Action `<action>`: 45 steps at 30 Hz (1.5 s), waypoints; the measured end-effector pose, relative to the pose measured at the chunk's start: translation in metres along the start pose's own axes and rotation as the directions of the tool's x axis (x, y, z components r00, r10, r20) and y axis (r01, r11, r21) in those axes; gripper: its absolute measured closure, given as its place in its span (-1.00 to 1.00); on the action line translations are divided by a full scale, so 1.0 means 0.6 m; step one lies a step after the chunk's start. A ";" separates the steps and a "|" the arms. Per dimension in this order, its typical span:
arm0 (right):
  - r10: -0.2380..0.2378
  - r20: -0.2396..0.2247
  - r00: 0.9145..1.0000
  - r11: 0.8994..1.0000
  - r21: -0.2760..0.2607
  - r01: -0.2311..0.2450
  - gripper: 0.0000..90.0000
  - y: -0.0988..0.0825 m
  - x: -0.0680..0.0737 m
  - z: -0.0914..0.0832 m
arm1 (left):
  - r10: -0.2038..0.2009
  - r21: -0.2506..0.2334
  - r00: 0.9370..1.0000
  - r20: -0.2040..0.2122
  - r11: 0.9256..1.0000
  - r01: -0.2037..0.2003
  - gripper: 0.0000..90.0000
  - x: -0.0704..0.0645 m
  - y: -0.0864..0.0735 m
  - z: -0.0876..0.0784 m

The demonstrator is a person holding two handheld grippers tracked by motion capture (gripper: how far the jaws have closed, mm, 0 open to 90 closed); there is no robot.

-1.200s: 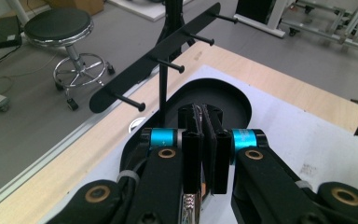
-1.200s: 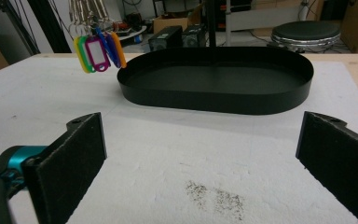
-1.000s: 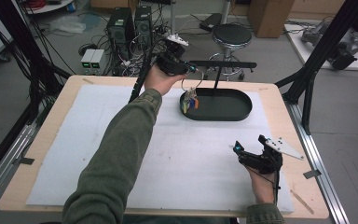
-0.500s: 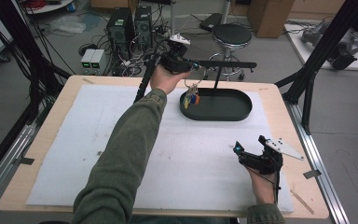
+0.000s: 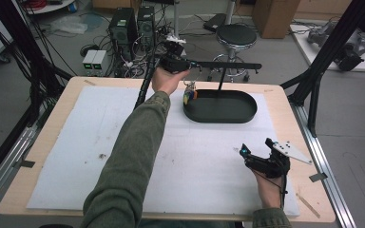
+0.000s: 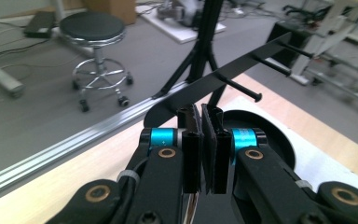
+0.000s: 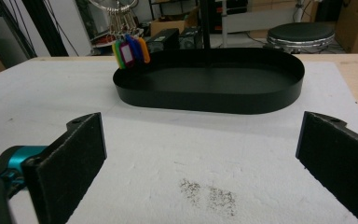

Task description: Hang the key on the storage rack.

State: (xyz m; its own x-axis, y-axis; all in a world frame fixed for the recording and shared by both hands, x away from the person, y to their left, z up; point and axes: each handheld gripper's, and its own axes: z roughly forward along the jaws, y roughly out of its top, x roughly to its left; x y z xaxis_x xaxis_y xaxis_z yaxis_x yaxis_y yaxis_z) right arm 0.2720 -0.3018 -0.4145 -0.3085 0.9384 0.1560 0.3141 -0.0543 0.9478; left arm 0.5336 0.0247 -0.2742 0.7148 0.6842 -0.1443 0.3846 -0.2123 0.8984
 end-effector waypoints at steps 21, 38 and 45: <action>-0.006 0.004 1.000 1.000 -0.002 0.006 -0.99 0.001 0.002 -0.001 | -0.077 0.051 0.996 -0.035 0.996 0.079 -0.74 0.023 -0.016 -0.008; -0.012 0.007 1.000 1.000 -0.008 0.012 -0.99 0.001 0.004 0.002 | -0.046 0.041 0.999 -0.016 0.998 0.046 -0.96 0.032 -0.042 -0.050; -0.017 0.009 1.000 1.000 -0.005 0.017 -0.99 0.001 0.005 0.003 | -0.045 0.051 0.999 -0.013 0.998 0.045 -0.96 0.036 -0.061 -0.064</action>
State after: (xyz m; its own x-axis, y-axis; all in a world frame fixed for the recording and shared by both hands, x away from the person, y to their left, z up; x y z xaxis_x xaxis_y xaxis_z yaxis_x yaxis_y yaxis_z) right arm 0.2725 -0.2983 -0.4138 -0.3059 0.9420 0.1378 0.3042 -0.0404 0.9518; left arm 0.5124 0.0738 -0.2941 0.6895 0.7018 -0.1791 0.4461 -0.2166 0.8684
